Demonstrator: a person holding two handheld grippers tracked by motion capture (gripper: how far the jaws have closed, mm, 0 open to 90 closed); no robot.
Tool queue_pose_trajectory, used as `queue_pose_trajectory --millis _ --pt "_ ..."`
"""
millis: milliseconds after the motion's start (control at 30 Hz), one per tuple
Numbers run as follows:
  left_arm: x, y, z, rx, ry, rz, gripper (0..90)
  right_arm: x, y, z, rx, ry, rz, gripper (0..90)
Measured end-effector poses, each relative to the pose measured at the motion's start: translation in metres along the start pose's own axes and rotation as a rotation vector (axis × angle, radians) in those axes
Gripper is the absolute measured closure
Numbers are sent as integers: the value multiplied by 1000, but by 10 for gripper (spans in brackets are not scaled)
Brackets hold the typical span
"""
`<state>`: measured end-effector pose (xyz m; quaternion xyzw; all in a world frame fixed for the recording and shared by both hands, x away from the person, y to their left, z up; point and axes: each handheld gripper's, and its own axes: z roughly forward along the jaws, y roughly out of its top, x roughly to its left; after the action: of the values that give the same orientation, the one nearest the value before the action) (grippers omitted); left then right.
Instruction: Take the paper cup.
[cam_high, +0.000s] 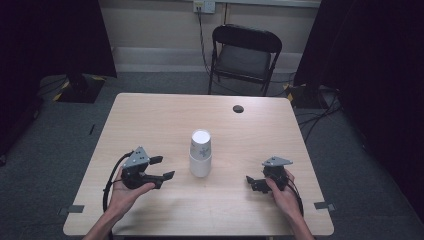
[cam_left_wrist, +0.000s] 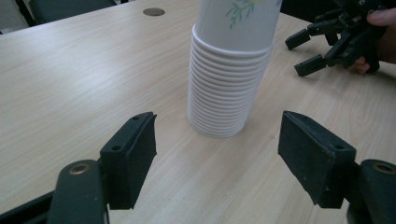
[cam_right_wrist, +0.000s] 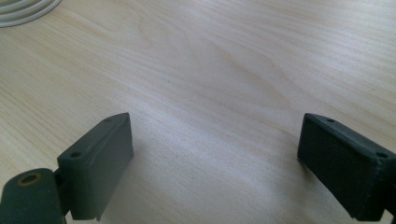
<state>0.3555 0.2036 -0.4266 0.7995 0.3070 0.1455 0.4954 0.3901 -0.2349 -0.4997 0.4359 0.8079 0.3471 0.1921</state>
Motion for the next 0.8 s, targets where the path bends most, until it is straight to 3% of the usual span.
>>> queue_pose_trajectory --millis 100,367,467,800 --pt "0 5 -2 -6 1 -22 270 0 0 0 0 0 0 98" --pt "-5 28 -3 -69 -18 -19 267 0 0 0 0 0 0 98" --pt "-6 35 0 -87 -27 -37 272 0 0 0 0 0 0 98" --pt "-13 55 11 -94 -37 1 256 0 0 0 0 0 -1 98"
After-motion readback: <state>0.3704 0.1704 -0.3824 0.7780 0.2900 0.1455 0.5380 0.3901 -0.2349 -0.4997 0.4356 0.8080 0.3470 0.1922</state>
